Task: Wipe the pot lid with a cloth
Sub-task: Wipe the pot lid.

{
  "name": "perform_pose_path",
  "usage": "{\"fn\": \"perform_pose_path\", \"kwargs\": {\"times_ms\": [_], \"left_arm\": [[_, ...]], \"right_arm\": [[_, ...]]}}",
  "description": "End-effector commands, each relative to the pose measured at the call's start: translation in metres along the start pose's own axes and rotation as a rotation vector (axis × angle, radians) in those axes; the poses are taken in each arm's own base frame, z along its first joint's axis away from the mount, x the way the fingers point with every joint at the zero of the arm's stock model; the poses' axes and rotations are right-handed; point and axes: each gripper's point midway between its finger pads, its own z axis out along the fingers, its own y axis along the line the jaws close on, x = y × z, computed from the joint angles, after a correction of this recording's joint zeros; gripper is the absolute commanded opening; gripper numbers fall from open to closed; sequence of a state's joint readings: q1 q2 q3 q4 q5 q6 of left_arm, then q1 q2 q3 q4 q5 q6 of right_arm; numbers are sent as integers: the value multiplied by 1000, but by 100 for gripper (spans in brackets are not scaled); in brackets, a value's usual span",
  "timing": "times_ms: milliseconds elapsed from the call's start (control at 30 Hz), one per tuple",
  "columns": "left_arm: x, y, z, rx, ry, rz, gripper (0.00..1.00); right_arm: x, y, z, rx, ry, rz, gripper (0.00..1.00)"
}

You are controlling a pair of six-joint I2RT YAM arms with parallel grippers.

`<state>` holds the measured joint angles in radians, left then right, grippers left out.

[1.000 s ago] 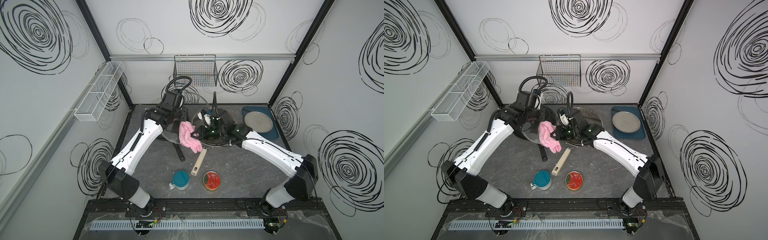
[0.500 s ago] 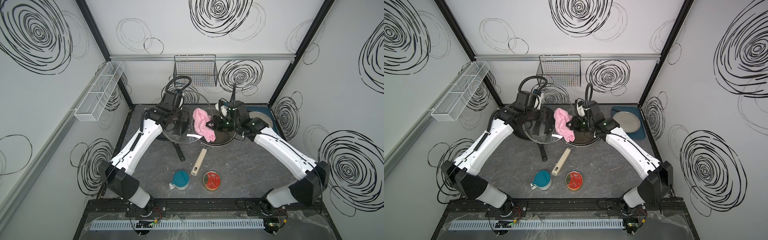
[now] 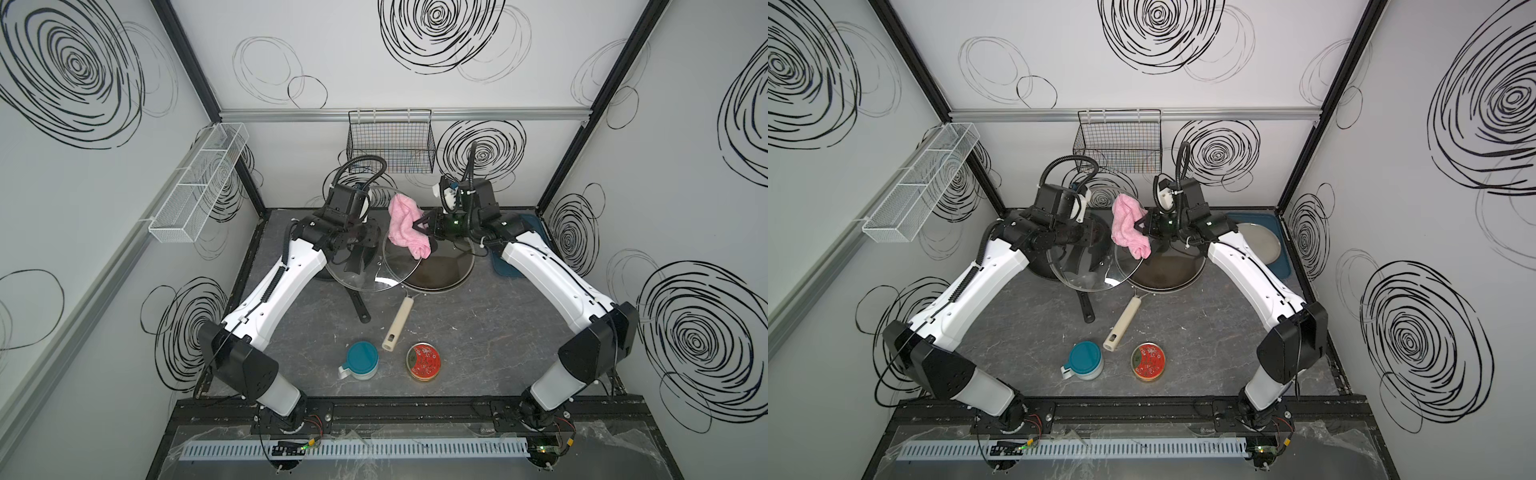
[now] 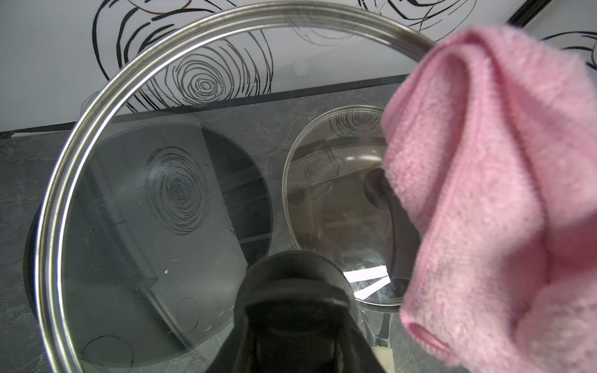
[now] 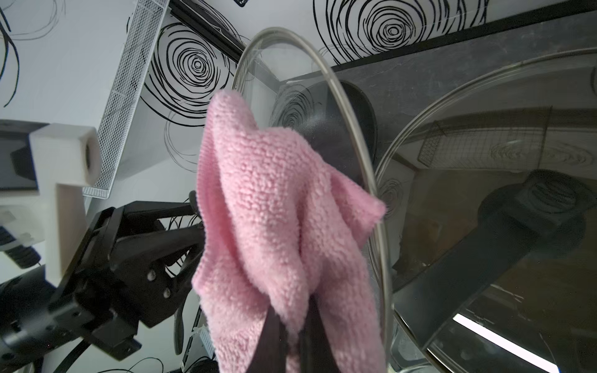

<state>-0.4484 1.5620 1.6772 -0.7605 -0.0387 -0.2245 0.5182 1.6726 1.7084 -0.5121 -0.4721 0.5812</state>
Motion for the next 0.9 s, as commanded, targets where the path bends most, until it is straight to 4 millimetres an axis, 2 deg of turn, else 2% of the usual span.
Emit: {"fn": "perform_pose_path", "kwargs": {"times_ms": [0,367,867], "left_arm": [[-58,-22,-53,87,-257,32,0],[-49,-32,-56,104,-236,69,0],[-45,-46,-55,122,-221,89,0]], "right_arm": [[-10,5,2,-13,13,-37,0],[-37,7,30,-36,36,-64,0],[-47,9,54,-92,41,-61,0]]}}
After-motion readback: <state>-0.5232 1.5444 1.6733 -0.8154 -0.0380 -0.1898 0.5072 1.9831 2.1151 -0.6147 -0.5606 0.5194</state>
